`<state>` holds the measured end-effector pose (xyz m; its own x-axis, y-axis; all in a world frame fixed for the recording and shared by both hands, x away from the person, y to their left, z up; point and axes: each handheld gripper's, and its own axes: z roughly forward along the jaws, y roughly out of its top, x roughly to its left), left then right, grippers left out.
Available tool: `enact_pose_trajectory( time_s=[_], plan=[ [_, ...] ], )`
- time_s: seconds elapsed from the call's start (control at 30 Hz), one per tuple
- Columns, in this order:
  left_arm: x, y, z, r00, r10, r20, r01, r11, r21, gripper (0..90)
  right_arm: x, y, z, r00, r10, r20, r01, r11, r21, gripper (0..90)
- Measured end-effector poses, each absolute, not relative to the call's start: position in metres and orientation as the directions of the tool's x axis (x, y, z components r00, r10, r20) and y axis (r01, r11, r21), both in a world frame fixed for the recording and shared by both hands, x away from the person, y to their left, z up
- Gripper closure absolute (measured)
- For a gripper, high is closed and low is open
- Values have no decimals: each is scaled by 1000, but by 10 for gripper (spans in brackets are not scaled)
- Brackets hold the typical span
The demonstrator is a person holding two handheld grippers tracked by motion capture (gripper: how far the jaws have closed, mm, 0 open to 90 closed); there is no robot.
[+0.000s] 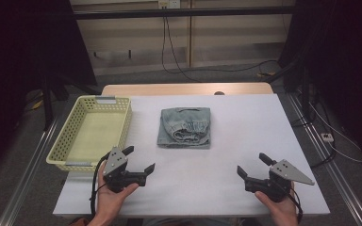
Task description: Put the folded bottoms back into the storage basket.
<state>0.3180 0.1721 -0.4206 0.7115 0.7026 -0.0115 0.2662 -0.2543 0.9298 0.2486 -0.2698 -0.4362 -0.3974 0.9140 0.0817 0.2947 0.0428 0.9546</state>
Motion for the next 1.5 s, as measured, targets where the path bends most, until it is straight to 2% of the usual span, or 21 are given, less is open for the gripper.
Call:
enact_pose_trajectory(
  time_s=[0.4,1.0,1.1,1.5],
  plan=[
    [321,165,-417,708,705,-25,281,-249,927,47,250,-272,-437,-392,917,78,299,47,953,72],
    [332,153,-400,751,659,-41,273,-253,928,35,250,-272,-437,-399,914,73,301,56,952,72],
    [337,150,-397,762,644,-74,297,-245,923,36,250,-272,-438,-399,914,76,303,53,951,72],
    [363,138,-398,756,647,-93,340,-267,902,39,251,-271,-439,-406,910,82,316,56,947,67]
  ],
)
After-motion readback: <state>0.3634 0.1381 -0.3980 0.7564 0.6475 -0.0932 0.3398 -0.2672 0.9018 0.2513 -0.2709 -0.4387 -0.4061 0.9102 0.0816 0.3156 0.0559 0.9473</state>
